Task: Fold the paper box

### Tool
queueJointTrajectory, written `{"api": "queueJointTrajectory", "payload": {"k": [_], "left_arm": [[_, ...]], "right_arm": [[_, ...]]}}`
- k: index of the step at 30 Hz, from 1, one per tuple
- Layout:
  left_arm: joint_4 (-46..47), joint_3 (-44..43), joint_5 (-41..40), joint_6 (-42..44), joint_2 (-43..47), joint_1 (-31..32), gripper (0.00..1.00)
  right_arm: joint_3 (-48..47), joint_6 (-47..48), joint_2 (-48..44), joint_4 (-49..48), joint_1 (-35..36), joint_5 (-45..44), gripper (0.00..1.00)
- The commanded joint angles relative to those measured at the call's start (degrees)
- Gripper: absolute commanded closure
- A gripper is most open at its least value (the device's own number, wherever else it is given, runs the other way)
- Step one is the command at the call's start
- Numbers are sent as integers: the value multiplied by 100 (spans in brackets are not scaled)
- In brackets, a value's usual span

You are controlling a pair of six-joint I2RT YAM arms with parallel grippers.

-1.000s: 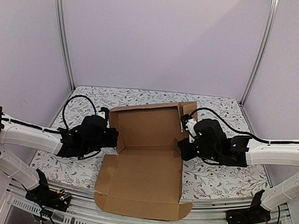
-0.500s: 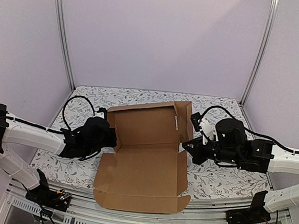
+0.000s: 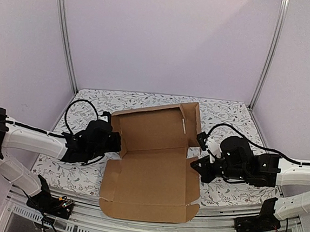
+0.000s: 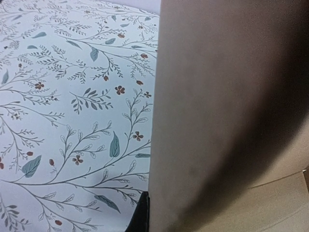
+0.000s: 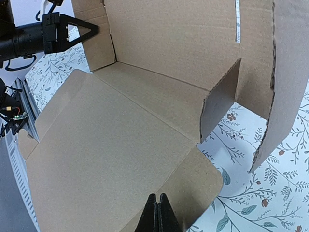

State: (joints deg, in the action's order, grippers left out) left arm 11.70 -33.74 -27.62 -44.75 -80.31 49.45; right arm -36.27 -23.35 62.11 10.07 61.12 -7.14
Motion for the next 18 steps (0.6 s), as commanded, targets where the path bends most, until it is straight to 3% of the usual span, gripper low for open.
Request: {"api": "queueJointTrajectory", "payload": {"k": [1,10,18], "left_arm": [[307,149,433,-266,234,-130,100],[938,491,1493,-731,328,-544,100],[1451,535,2083,-988,83,-674,100]], "right_arm": [[285,-187,-162,55,36,-165,100],[875,-587,-702,-20,37,-491,100],[1163,-928,-568,-876,36,-198,100]]}}
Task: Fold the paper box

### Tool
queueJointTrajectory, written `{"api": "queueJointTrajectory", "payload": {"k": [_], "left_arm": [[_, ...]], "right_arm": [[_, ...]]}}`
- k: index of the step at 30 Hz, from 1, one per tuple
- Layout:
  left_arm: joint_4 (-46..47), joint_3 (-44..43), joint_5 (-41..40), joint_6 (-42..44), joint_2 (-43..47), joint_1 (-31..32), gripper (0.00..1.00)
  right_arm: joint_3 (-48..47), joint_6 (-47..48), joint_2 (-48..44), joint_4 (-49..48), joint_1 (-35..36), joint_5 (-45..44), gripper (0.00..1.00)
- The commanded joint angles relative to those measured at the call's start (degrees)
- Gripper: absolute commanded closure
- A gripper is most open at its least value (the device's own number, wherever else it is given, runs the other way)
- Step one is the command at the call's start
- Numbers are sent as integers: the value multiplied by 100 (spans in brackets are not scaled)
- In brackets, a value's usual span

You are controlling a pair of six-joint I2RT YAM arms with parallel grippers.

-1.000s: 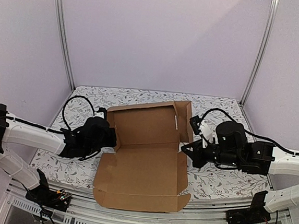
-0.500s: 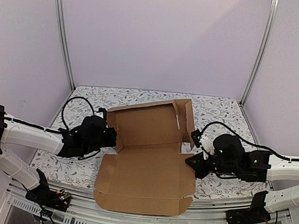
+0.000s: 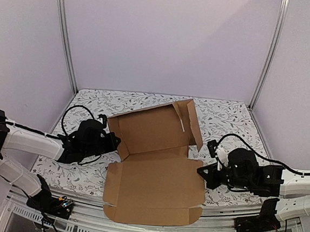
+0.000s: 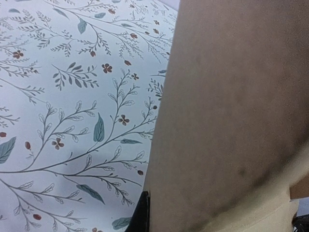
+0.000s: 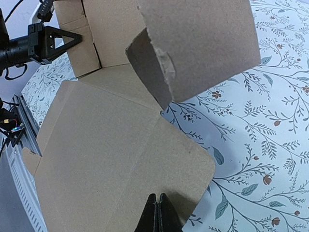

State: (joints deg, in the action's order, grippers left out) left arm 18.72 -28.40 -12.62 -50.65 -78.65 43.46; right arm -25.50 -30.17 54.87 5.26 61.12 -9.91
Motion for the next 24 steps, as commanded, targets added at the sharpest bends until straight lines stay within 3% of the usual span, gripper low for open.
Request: {"api": "queueJointTrajectory", "payload": {"k": [1,11,21,24], "left_arm": [[781,-11,636,-413,-101,-75,100],[1029,2,1211,-496,-92,-232,100],[801,78,1188,-168,61,-294,100],[725,140,880,42,102,-290,100]], "right_arm": [[62,-251,215,-421,35,77,100],[272,-208,480,-763,34,-51,100],[395,-208,-13,-683,32,-25,100],[160,-58,-289,-349,37,55,92]]}}
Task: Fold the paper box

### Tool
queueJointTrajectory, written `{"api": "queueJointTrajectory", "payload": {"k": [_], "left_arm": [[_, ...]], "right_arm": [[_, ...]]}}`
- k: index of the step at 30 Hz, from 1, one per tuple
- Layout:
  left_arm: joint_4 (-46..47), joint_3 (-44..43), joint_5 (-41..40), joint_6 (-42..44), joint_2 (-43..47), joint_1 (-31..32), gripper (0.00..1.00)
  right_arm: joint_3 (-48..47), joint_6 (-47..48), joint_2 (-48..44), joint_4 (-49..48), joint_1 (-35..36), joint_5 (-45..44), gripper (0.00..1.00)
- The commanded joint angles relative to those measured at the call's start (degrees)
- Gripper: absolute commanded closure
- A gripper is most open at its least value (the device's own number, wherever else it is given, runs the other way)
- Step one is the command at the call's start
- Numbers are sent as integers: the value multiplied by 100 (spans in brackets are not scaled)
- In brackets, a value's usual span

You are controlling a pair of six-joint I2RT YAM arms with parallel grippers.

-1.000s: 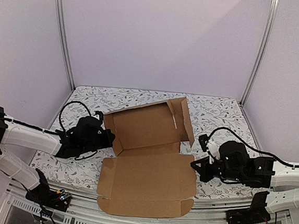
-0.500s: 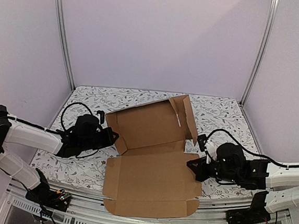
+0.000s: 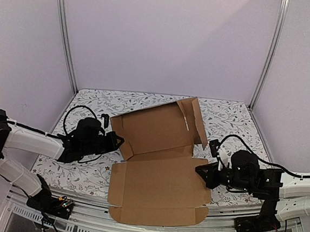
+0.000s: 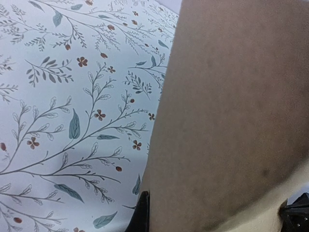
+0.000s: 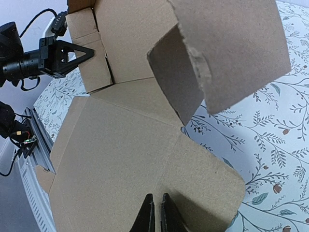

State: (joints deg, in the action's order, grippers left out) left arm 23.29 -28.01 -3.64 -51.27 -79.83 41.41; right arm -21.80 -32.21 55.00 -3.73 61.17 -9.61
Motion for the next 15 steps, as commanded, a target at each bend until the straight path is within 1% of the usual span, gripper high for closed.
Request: {"api": "queueJointTrajectory", "payload": {"k": [1,5,10,14,15], "left_arm": [[252,119,-111,178,230,-81,100],[204,172,-473,502,281,-47,100],[150,210,-1089,881,370,98,100],[209,287,-1529,1192,460,199,100],[231,328,-1667,1270,491,239,100]], "right_arm": [[-298,197,-358,691,32,56,90],[-623,461,-721,1198,27,86,80],[-1028,842,-1035,1723,27,69,63],[-1369,1176,-1175,2030,29,-77,42],[-1457,1246,-1182,2074,31,-115,39]]}}
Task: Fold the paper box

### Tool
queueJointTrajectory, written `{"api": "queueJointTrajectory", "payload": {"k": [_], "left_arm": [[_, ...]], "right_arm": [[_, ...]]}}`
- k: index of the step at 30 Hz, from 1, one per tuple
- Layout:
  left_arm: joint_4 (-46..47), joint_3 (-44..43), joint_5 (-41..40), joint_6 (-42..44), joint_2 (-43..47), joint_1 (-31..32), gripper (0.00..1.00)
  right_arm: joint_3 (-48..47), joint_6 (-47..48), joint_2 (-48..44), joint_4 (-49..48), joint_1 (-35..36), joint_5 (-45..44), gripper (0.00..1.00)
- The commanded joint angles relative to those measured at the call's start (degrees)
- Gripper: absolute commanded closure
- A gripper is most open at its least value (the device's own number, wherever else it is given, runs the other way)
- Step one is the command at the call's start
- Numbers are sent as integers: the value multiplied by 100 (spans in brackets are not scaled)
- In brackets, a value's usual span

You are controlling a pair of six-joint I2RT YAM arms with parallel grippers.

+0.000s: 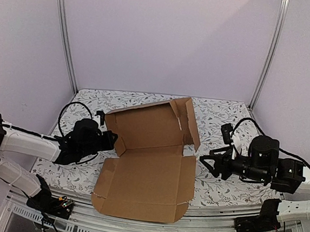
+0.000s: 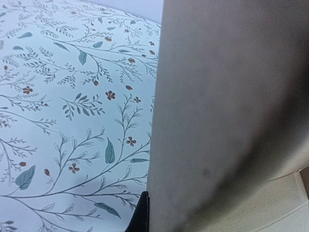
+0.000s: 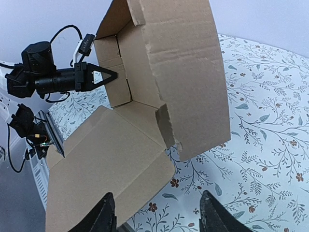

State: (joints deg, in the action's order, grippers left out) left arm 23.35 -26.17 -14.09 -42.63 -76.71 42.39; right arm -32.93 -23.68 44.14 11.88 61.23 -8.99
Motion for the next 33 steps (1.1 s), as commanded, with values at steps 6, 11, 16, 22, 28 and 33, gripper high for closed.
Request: {"api": "queueJointTrajectory", "payload": {"k": [6,11,16,22,28,33], "left_arm": [[594,500,-1344,737,423,379,100],[1126,772,-1699,1247,499,594,100],[1689,1010,-1852,1672,419,718,100],[2251,1117,-2151,2027,168,880,100],[2443,1045,-2266,2164,-59,1010,100],[2434,1027,-2270,2186,-83,1051,100]], "right_arm": [[-820,926,206,678,12,-432,29],[-1040,1359,600,680,-62,-456,21],[-1192,1937,953,624,-470,324,13],[-1044,2775,1431,-8,-862,1477,7],[-1073,3195,2114,-476,-1044,2258,6],[-1011,3409,2448,-734,-1216,2463,6]]}}
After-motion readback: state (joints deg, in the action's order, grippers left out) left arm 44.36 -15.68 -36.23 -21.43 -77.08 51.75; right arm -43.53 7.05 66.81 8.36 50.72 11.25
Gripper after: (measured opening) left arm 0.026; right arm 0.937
